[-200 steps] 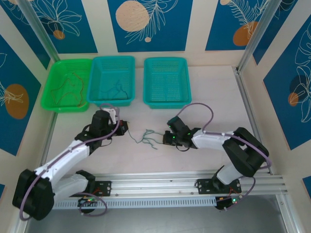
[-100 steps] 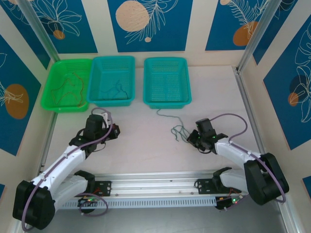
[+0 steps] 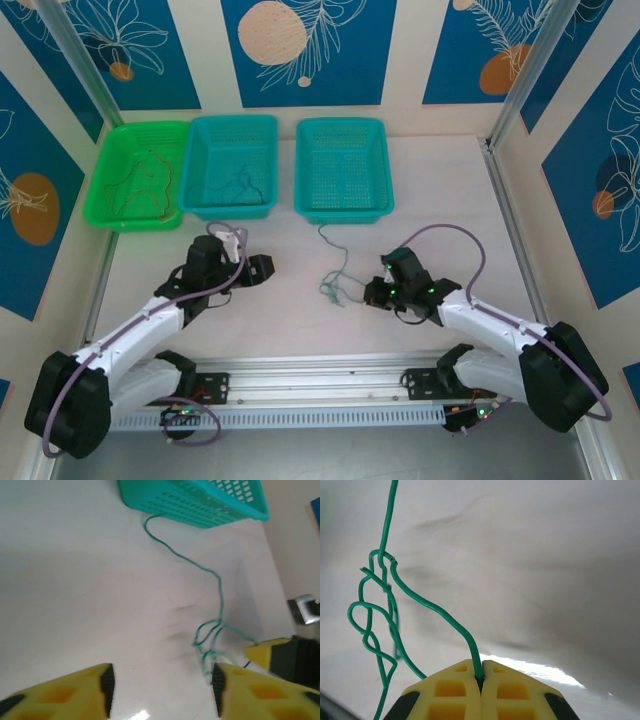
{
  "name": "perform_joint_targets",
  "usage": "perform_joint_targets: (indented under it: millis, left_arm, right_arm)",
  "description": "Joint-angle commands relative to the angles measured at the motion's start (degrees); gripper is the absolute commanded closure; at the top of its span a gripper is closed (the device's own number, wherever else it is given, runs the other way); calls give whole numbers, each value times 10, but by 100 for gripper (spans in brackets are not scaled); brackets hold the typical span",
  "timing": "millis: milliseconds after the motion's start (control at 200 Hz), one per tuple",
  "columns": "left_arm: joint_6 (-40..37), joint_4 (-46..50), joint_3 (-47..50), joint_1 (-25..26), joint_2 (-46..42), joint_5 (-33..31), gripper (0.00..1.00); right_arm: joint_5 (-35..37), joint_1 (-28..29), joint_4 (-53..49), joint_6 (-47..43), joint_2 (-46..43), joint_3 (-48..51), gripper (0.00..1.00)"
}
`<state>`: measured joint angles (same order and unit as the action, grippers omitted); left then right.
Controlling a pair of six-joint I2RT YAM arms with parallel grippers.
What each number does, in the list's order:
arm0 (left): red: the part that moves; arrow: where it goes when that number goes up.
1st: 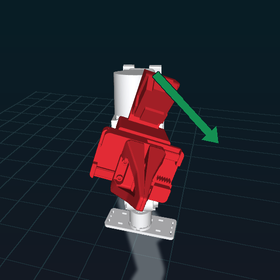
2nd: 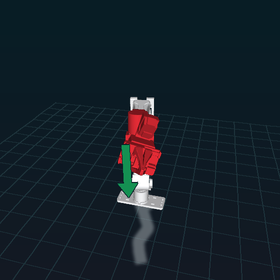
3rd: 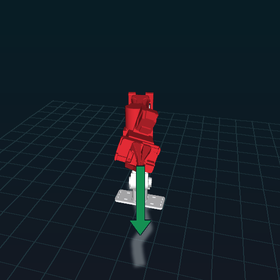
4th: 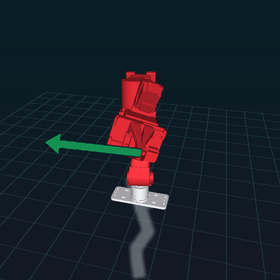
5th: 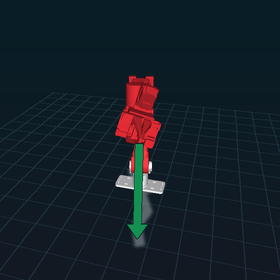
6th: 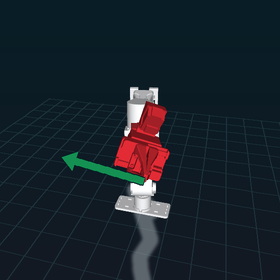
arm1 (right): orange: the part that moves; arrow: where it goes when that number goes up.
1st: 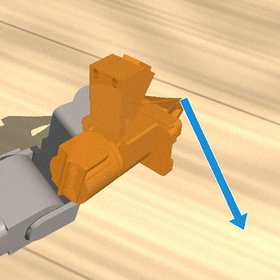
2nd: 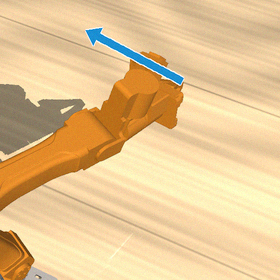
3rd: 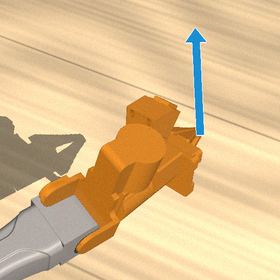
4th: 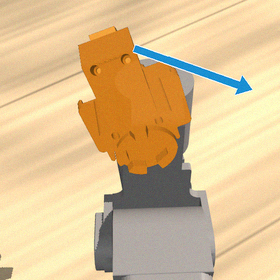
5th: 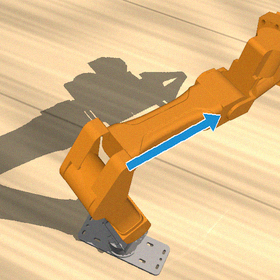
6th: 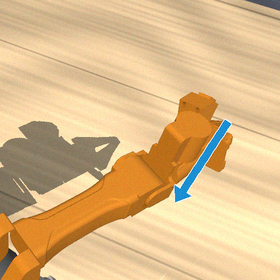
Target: Untangle the cables
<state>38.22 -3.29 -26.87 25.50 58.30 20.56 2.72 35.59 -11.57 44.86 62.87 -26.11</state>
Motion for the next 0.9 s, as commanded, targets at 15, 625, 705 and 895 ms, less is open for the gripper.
perform_joint_targets:
  millis: [15,625,705,895]
  left_arm:
    - [33,-71,0,24,13,0,33]
    - [-92,-70,-74,116,202,11,4]
    - [-91,-95,-88,121,222,35,5]
    - [-40,-149,-120,131,296,53,8]
  right_arm:
    - [-9,55,11,-58,20,-31,100]
    - [35,179,19,-93,190,-125,100]
    - [35,180,24,-87,197,-125,100]
    - [33,181,36,-83,191,-113,100]
